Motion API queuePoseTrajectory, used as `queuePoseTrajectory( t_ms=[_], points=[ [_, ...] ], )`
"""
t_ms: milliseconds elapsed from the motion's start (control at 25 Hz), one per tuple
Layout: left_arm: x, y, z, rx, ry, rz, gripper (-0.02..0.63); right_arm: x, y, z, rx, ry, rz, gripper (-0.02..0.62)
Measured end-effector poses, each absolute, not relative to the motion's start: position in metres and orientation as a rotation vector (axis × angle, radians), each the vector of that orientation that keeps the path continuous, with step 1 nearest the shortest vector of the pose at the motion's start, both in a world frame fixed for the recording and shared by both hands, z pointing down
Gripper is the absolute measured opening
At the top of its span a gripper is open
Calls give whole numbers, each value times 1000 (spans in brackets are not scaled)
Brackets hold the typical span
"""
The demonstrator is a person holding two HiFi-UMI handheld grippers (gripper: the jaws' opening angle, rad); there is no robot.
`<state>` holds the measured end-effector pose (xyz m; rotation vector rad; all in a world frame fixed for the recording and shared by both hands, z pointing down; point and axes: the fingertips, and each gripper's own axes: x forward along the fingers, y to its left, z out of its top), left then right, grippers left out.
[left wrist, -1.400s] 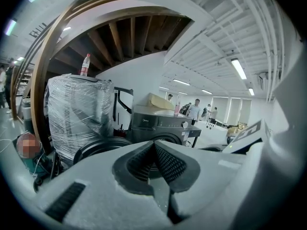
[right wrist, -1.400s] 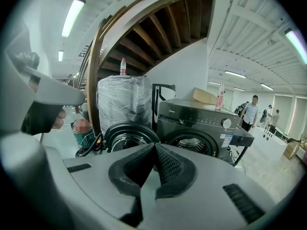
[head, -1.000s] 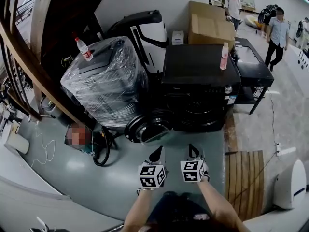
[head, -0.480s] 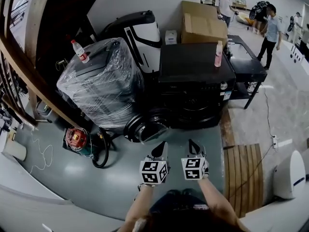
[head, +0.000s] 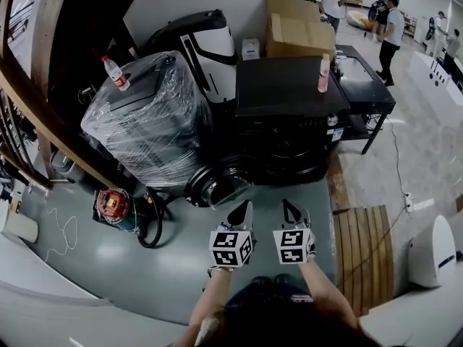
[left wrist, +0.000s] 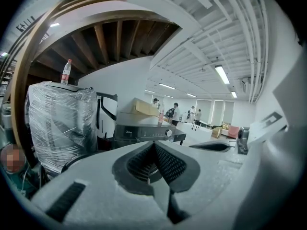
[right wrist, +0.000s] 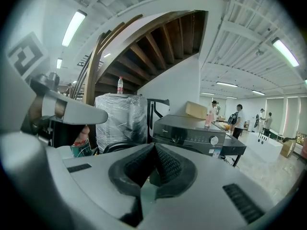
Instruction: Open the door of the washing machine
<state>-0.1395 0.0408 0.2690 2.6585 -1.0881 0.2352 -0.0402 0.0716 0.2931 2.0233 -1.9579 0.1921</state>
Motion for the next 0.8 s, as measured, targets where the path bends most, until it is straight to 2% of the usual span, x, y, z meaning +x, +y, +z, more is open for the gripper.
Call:
queuePoseTrajectory(
  t_ms=[800],
  points=[
    [-136,29,237,2732,-1068,198,14,-28,72,252,2157,-1978,199,0]
  ],
)
